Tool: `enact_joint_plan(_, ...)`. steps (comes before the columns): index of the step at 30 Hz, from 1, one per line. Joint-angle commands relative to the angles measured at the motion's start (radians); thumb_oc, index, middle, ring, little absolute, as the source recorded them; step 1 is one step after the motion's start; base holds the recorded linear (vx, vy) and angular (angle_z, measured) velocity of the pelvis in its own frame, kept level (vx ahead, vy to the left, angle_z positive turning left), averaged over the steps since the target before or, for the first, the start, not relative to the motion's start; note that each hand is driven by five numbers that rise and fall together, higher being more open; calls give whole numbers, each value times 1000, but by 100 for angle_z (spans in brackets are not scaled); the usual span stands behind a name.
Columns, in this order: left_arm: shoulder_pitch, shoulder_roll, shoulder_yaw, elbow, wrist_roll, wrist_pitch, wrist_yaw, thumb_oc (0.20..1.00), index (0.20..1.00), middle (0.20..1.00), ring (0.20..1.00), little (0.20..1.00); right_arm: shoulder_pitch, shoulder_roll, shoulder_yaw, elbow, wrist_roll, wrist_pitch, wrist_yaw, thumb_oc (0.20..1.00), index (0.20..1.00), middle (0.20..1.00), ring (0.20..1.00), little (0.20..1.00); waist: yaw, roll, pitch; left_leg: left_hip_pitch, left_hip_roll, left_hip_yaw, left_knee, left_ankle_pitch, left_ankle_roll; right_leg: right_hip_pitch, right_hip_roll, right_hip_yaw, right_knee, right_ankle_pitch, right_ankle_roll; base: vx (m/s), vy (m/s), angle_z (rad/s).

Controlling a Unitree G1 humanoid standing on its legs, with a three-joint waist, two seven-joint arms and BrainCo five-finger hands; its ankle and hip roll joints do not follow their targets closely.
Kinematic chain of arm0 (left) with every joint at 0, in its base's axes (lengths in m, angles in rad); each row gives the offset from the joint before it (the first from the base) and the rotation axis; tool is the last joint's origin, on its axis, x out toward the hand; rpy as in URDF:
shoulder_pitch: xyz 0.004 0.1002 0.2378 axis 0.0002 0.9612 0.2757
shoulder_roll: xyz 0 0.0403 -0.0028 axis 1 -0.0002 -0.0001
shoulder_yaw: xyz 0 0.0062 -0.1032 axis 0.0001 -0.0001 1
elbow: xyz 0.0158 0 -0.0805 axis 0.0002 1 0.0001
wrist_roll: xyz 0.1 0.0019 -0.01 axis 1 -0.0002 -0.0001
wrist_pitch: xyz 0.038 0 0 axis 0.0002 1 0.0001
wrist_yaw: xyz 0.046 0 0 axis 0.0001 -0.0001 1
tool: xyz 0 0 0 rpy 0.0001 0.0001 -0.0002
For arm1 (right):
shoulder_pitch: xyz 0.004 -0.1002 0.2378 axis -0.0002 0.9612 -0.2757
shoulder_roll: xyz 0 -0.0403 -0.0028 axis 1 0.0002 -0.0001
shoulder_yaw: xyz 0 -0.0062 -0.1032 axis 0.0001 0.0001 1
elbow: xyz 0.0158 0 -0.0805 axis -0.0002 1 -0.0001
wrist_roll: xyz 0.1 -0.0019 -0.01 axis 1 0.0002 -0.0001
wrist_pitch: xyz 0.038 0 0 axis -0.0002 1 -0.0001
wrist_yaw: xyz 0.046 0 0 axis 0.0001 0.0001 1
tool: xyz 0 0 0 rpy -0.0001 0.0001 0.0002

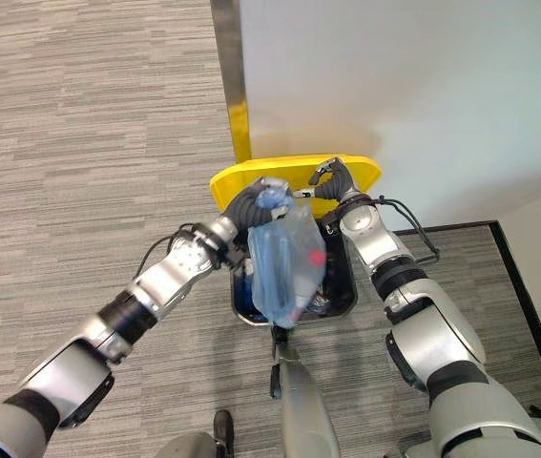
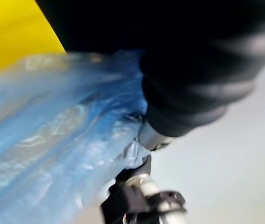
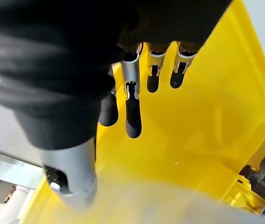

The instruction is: Gather garbage on tea table into small bin, then transfer packed bag to large trash can.

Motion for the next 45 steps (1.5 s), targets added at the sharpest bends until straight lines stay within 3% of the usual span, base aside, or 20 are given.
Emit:
enact_joint_plan(1, 134, 52, 24, 95, 151, -6, 72, 200, 200, 200, 200, 200, -121, -25, 11, -33, 16, -31, -36, 1000, 1000, 1000, 1000, 1000, 28, -36, 4, -9, -48, 12, 48, -87, 27, -20, -49, 54, -42, 65, 162, -70, -17, -22)
enact_joint_plan(11, 92, 3, 3, 331, 249, 36, 104, 200, 200, 200, 200, 200, -160, -24, 52, -115, 48, -53, -60, 1000, 1000, 1000, 1000, 1000, -19, -46, 77, -75, -45, 55, 87, -88, 21, -76, -40, 66, -36, 77, 163, -29, -14, -11)
enact_joint_plan(14, 40, 1, 9, 268, 224, 25, 117, 200, 200, 200, 200, 200, -143, -19, 54, -117, 40, -54, -64, 1000, 1000, 1000, 1000, 1000, -26, -42, 68, -70, -44, 56, 78, -87, 20, -78, -39, 63, -39, 81, 164, 3, -35, -10)
enact_joint_plan(17, 8, -20, 48, 49, 111, -32, 138, 200, 200, 200, 200, 200, -103, -22, 27, -139, 25, -62, -69, 1000, 1000, 1000, 1000, 1000, -18, -39, 54, -43, -43, 40, 51, -84, 20, -56, -44, 48, -54, 85, 170, -5, -48, 3)
enact_joint_plan(22, 17, -15, 57, -16, 108, -49, 140, 200, 200, 200, 200, 200, -97, -35, 3, -154, 23, -69, -70, 1000, 1000, 1000, 1000, 1000, -7, -46, 56, -38, -46, 39, 61, -94, 26, -44, -50, 46, -60, 91, 174, -21, -9, 8)
enact_joint_plan(32, -5, 20, -8, 339, 231, 26, 120, 200, 200, 200, 200, 200, -194, -41, 73, -108, 24, -49, -59, 1000, 1000, 1000, 1000, 1000, -23, -42, 111, -100, -46, 61, 118, -101, 26, -91, -46, 53, -35, 88, 164, 0, 7, -1)
enact_joint_plan(40, 15, 41, 29, 443, 276, 67, 143, 200, 200, 200, 200, 200, -190, -59, 57, -160, 60, -61, -78, 1000, 1000, 1000, 1000, 1000, -36, -44, 117, -168, -36, 75, 157, -103, 20, -132, -43, 51, -41, 95, 160, 17, -6, -1)
enact_joint_plan(41, 19, 41, 33, 443, 285, 69, 141, 310, 310, 310, 310, 310, -182, -59, 53, -171, 64, -63, -79, 1000, 1000, 1000, 1000, 1000, -37, -45, 117, -172, -36, 75, 160, -104, 21, -136, -41, 52, -43, 95, 160, 23, -21, -8)
enact_joint_plan(42, 22, 41, 38, 441, 293, 73, 145, 846, 846, 846, 846, 846, -176, -60, 50, -192, 61, -68, -81, 1000, 1000, 1000, 1000, 1000, -37, -45, 118, -179, -34, 76, 164, -106, 20, -144, -39, 53, -42, 96, 160, 28, -18, -12)
enact_joint_plan(43, 37, 41, 45, 436, 297, 76, 144, 1000, 1000, 1000, 1000, 1000, -164, -60, 49, -211, 54, -63, -78, 1000, 1000, 1000, 1000, 1000, -38, -45, 119, -179, -34, 76, 163, -108, 21, -147, -39, 53, -42, 95, 160, 33, -16, -13)
enact_joint_plan(45, 59, 34, 52, 423, 297, 78, 136, 1000, 1000, 1000, 1000, 1000, -130, -58, 43, -232, 40, -58, -73, 1000, 1000, 1000, 1000, 1000, -39, -41, 112, -176, -33, 76, 155, -106, 19, -148, -39, 53, -46, 97, 159, 43, -17, -13)
